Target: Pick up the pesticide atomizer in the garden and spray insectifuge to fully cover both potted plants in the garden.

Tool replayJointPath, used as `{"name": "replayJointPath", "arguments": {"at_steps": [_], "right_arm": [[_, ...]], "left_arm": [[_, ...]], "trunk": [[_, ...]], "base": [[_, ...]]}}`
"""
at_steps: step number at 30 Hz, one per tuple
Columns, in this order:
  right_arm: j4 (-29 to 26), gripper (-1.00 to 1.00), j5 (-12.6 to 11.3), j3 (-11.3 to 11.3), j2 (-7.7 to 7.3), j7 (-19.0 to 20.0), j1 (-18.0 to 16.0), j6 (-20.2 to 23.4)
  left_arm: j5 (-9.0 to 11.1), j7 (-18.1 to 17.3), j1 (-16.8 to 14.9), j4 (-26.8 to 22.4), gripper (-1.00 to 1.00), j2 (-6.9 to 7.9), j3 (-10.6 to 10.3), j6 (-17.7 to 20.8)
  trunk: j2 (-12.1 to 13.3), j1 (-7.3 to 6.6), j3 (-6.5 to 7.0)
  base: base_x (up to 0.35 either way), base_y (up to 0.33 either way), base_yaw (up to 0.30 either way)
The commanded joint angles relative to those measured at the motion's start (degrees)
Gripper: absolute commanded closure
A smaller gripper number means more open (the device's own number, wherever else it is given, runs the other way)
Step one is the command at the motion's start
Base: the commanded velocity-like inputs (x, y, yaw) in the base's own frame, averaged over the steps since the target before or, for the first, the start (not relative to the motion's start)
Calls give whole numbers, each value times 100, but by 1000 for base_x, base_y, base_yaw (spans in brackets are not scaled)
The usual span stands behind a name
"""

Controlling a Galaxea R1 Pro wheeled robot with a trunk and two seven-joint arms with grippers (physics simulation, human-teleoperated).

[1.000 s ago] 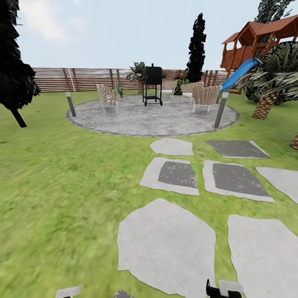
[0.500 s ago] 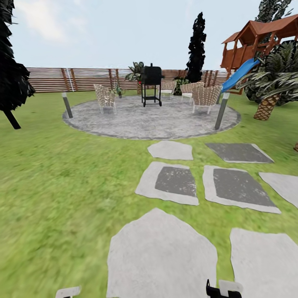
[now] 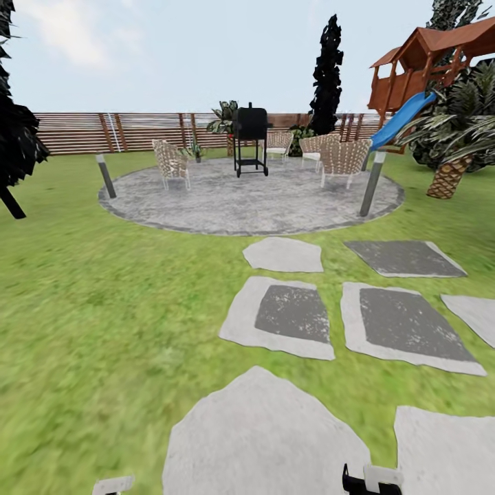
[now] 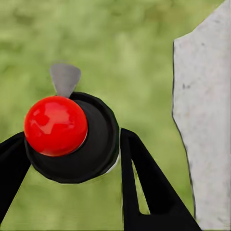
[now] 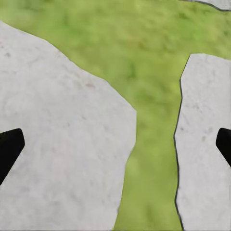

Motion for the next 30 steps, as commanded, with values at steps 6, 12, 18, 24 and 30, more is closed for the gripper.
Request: {"name": "replayJointPath", "arguments": {"at_steps": [6,12,18,24,30], "right_arm": [[8,-100,56,-33,0,-31,-4,-13],[8,-100,57,-33,0,-31,-4,-12],[8,-100,57,-33,0,-31,-4,-12],[8,-100,56,-33,1,-31,-4,-11],[8,-100,56,-33,1,-31,-4,-10]], "left_arm": [[58,-11,-3,9,100,1,-49,-18],[58,-9,-3,10,100,1,-46,-18],[58,-10,-3,8,100,1,-46,-18],[58,-10,-3,5,100,1,-48,-18],[58,-12,-3,6,100,1,-49,-18]], "trunk": [[-2,2,-5],[-2,2,-5],[-2,2,-5],[-2,2,-5],[-2,2,-5]], "base": [[336,-1,0],[336,0,0],[337,0,0],[338,0,0],[338,0,0]]}}
